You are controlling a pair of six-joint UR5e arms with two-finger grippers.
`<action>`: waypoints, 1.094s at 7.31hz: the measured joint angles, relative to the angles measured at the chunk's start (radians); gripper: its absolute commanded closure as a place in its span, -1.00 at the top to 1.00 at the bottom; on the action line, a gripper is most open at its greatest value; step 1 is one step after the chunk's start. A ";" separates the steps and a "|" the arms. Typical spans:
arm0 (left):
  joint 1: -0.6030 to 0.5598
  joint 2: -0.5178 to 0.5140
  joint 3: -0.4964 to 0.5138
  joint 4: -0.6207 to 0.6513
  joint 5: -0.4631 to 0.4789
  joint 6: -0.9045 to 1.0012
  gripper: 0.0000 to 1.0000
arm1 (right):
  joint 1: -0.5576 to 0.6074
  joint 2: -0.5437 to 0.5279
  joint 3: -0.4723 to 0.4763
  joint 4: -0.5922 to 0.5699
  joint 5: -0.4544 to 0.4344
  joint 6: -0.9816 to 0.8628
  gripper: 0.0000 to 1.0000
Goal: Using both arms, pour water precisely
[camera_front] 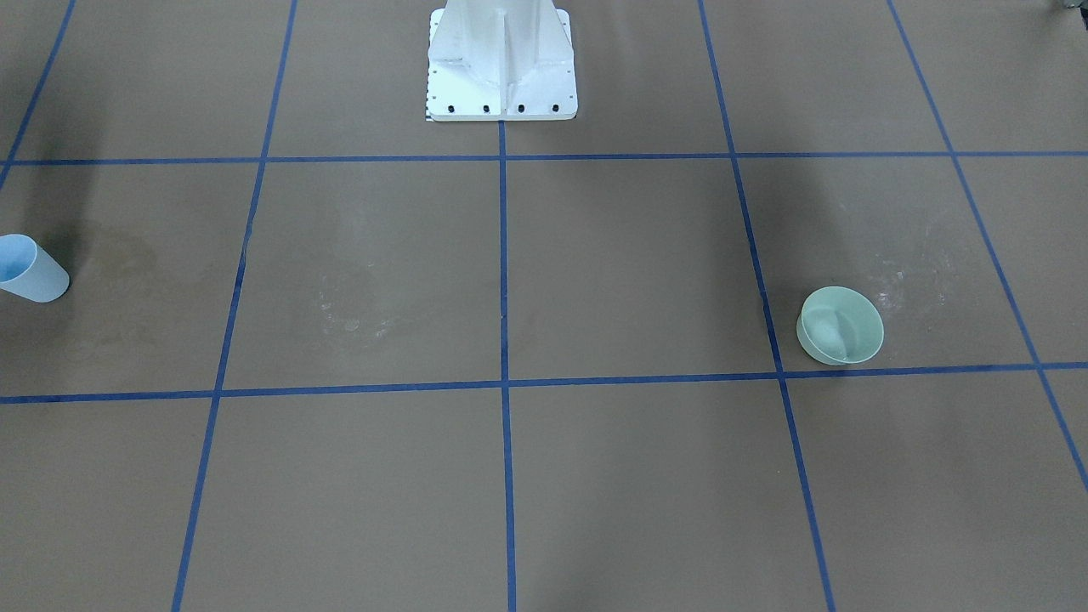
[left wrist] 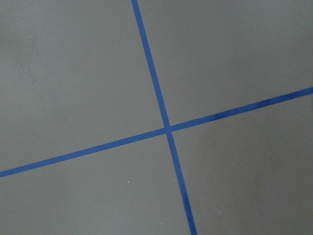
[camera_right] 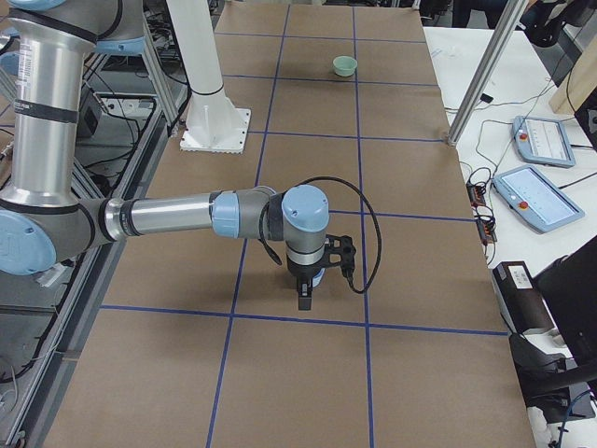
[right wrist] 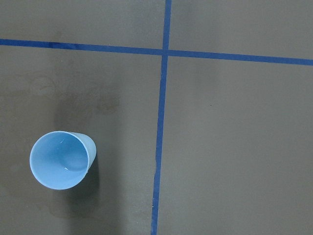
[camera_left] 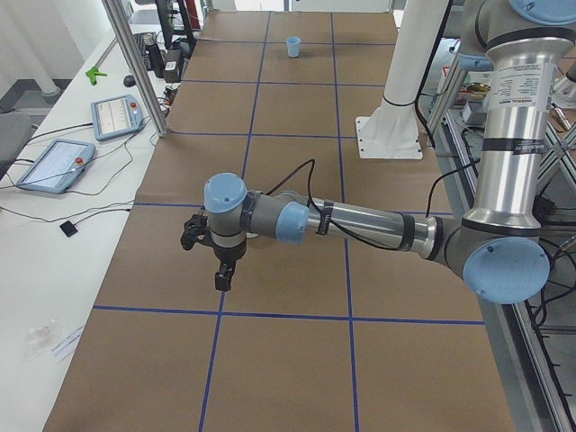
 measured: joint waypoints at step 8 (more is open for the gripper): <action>0.460 -0.054 0.095 -0.418 0.182 -0.791 0.97 | 0.000 0.038 0.009 0.000 -0.003 0.014 0.99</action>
